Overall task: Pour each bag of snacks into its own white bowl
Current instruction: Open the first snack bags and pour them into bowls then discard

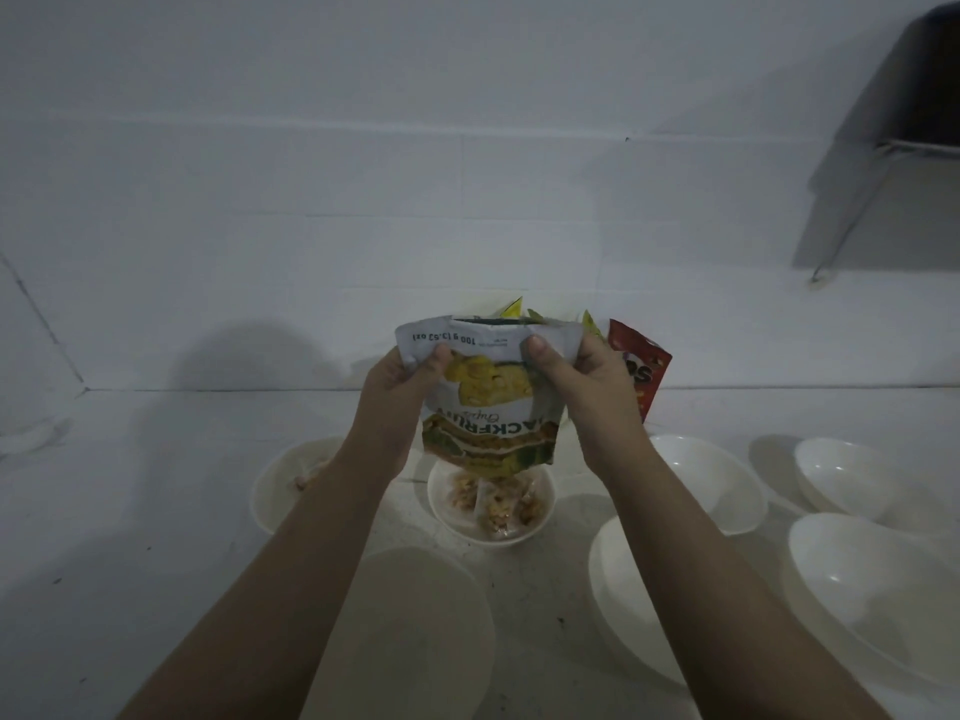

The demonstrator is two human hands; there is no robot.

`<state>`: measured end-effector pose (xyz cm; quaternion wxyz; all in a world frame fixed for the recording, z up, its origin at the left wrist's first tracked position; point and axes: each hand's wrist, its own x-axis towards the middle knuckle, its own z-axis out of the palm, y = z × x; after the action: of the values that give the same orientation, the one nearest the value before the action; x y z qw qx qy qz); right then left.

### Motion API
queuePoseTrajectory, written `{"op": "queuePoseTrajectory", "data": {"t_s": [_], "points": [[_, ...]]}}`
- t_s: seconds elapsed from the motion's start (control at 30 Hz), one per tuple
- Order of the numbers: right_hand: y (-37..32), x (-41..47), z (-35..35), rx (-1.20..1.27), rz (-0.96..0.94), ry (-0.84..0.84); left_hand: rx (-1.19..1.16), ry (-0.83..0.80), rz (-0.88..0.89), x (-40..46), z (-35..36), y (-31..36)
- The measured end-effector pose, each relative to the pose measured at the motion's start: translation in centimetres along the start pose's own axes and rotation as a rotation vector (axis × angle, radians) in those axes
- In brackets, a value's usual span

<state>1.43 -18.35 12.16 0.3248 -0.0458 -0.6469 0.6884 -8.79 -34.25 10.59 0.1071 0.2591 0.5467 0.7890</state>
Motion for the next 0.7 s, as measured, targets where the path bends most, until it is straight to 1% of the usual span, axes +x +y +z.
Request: {"op": "queuePoseTrajectory", "data": {"t_s": [0.1,0.2,0.23,0.33,0.4,0.5,0.57,0.63,0.7], "points": [[-0.2,0.2,-0.1,0.051,0.001,0.054,0.025,0.0,0.025,-0.1,0.5,0.6],[-0.8,0.0,0.3,0.097,-0.035,0.115,0.0,-0.036,-0.007,-0.6,0.5,1.0],[-1.1,-0.1,0.4,0.131,-0.042,0.13,0.025,-0.059,-0.032,-0.9,0.1,0.8],[-2.3,0.0,0.3,0.208,-0.075,0.16,0.201,-0.13,-0.139,-1.9,-1.1,-1.1],[-2.7,0.0,0.5,0.178,-0.08,0.178,0.253,-0.092,-0.166,-2.5,-1.5,-2.4],[-2.6,-0.2,1.1,0.181,-0.047,0.21,0.266,-0.057,-0.144,-2.9,-1.9,-3.2],[-2.8,-0.2,0.9,0.19,-0.046,0.237,0.31,-0.097,-0.136,-3.1,-2.4,-3.5],[-2.8,-0.1,0.7,0.163,-0.059,0.224,0.385,-0.137,-0.135,-3.5,-2.7,-3.8],[-2.5,-0.5,1.2,0.143,-0.062,0.214,0.395,-0.121,-0.147,-3.6,-2.8,-3.9]]}}
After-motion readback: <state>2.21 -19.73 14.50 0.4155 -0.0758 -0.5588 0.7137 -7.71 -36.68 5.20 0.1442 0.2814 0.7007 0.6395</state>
